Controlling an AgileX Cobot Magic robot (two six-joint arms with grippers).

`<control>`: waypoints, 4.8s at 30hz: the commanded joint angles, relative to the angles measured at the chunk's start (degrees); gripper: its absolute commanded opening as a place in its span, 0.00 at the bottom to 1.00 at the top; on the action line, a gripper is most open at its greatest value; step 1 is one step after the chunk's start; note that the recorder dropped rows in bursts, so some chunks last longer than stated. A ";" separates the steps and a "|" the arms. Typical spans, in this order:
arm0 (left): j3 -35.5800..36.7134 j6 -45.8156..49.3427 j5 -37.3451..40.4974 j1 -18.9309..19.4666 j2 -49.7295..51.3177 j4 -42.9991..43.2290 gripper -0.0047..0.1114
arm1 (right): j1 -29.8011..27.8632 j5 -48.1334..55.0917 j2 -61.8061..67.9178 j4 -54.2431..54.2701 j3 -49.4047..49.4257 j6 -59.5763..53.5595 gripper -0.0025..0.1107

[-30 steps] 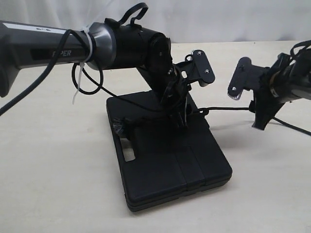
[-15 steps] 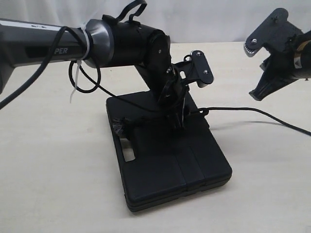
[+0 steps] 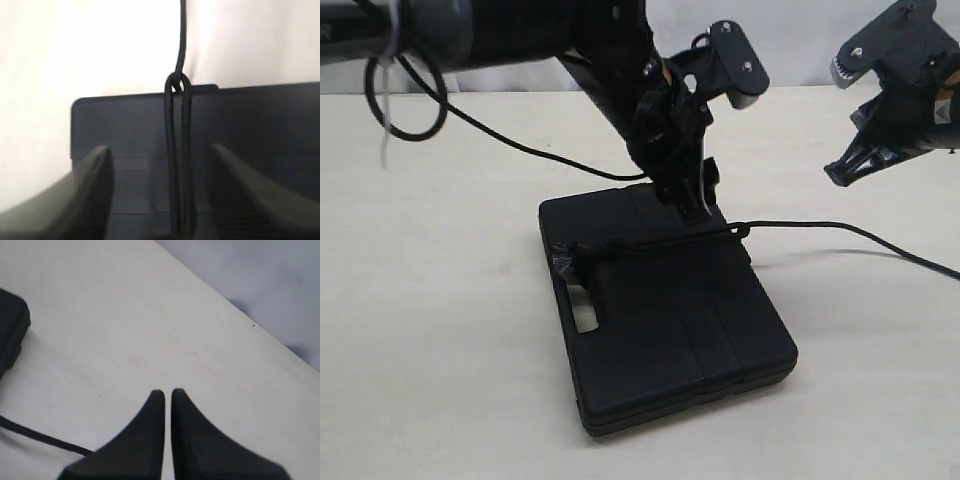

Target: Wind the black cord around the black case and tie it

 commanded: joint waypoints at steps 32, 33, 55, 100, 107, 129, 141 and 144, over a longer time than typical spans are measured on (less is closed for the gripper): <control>47.02 -11.81 -40.48 -0.03 -63.87 -3.47 0.04 | 20.33 -0.11 -27.56 26.94 0.29 -1.44 0.06; 47.70 -12.42 -40.50 -0.03 -65.29 -3.47 0.04 | 20.33 -0.11 -27.56 26.94 0.29 -1.44 0.06; 50.95 -14.02 -35.01 -0.03 -73.09 -2.97 0.04 | 20.33 0.01 -27.56 26.94 0.29 -1.44 0.06; 91.05 -44.74 -54.73 36.10 -105.44 11.61 0.04 | 20.33 0.01 -27.56 26.94 0.29 -1.44 0.06; 91.05 -44.74 -52.65 37.88 -108.68 12.18 0.04 | 20.33 0.01 -27.56 26.94 0.29 -1.44 0.06; 93.44 -45.12 -48.02 42.14 -112.66 13.07 0.04 | 20.33 0.01 -27.56 26.94 0.29 -1.44 0.06; 93.44 -42.55 -42.74 42.14 -112.66 10.77 0.04 | 20.33 0.01 -27.56 26.94 0.29 -1.44 0.06; 93.44 -40.84 -40.32 42.14 -112.66 10.77 0.04 | 20.33 0.01 -27.56 26.94 0.29 -1.44 0.06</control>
